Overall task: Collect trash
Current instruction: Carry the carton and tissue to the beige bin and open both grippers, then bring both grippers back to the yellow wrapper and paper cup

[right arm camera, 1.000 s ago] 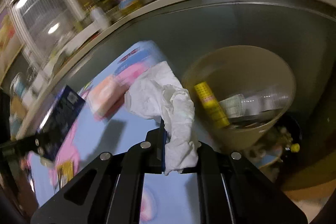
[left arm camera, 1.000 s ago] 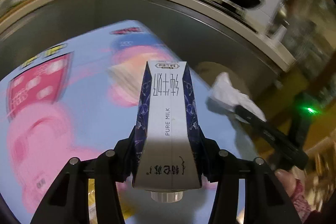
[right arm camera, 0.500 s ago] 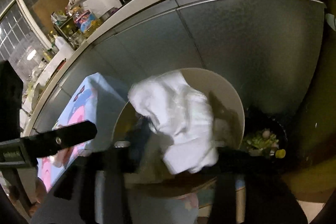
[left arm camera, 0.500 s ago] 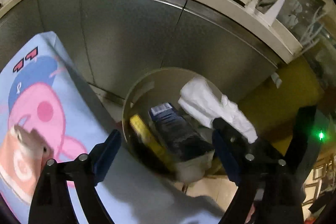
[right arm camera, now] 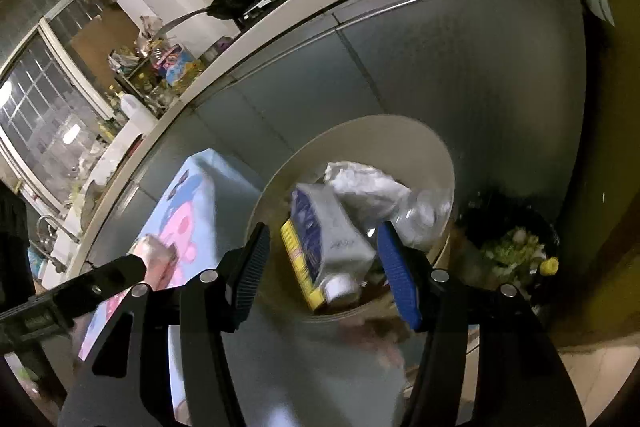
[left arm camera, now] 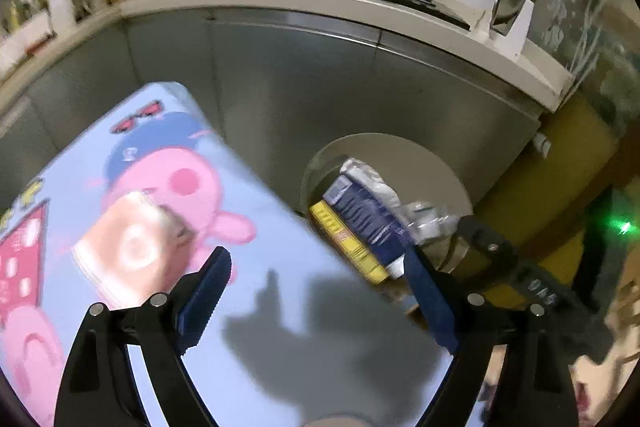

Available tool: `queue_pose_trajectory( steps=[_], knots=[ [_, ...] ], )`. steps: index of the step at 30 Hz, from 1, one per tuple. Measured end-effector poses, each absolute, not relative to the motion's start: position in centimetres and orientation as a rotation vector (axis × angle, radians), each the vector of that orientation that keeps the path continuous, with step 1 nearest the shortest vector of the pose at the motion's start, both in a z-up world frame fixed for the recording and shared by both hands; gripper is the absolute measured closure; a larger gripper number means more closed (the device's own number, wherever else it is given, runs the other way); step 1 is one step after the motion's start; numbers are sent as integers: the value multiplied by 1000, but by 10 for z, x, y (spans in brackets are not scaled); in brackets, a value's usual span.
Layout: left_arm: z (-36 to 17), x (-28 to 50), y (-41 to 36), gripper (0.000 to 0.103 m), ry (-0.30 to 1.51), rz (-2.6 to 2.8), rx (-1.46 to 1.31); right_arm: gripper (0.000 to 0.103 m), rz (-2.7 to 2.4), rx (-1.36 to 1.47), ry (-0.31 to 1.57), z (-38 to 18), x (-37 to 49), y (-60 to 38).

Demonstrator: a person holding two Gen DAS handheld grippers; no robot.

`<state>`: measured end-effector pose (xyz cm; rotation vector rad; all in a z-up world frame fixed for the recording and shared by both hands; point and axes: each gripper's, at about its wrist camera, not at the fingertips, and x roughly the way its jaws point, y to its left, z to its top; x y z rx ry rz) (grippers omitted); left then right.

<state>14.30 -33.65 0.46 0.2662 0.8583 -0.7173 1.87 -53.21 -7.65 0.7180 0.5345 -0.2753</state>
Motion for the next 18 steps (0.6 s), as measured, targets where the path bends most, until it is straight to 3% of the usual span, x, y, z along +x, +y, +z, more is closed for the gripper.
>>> queue_pose_trajectory(
  steps=[18],
  knots=[
    [23,91,-214,12,718,-521,252,45,-130,642,592,-48,-7,-419]
  ],
)
